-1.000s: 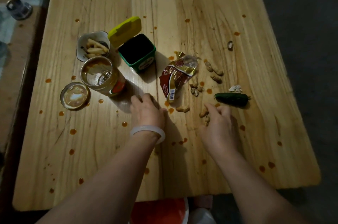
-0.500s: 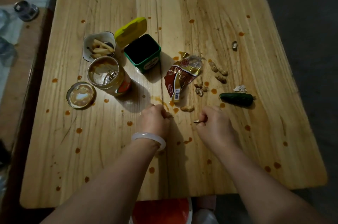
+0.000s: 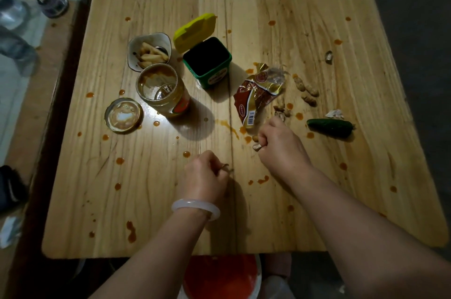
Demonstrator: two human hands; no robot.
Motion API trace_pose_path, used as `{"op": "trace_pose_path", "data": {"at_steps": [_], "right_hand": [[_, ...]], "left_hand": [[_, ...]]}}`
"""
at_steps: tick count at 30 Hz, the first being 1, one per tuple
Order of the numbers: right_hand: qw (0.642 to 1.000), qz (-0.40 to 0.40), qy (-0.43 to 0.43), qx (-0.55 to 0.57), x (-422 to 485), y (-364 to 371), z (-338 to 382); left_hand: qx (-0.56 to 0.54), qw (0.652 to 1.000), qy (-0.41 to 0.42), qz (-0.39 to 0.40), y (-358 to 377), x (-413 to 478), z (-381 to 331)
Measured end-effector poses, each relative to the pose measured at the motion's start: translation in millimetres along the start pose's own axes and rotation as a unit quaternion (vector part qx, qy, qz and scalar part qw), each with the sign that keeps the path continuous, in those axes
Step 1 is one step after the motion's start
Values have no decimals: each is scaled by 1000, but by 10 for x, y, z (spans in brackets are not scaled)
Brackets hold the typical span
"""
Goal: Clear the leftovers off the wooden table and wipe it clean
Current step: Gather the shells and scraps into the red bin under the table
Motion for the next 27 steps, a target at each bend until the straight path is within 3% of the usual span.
{"op": "trace_pose_path", "data": {"at_steps": [9,15,21,27], "right_hand": [[999,-6,-47,5,-164,21,-37],[996,-17,-51,72,-461,-20,22],[988,39,-44,140,-1076,15,155],[978,142,4,150,-1720,271,37]], "left_hand": [[-63,996,-57,4,-148,-232,136],[-153,982,-104,21,-242,-387,296],[-189,974,-115,42,-264,-778,535],[-152,977,-136,64,-274,-1298,835]]}}
Point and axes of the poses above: each hand's wrist, its own x-axis towards the middle knuckle, its own y-axis out of the palm, z = x × y, the point moved 3 cm from there along x, towards the middle knuckle, and after that the axes turned 7 degrees about -z, right-handed, at the moved point
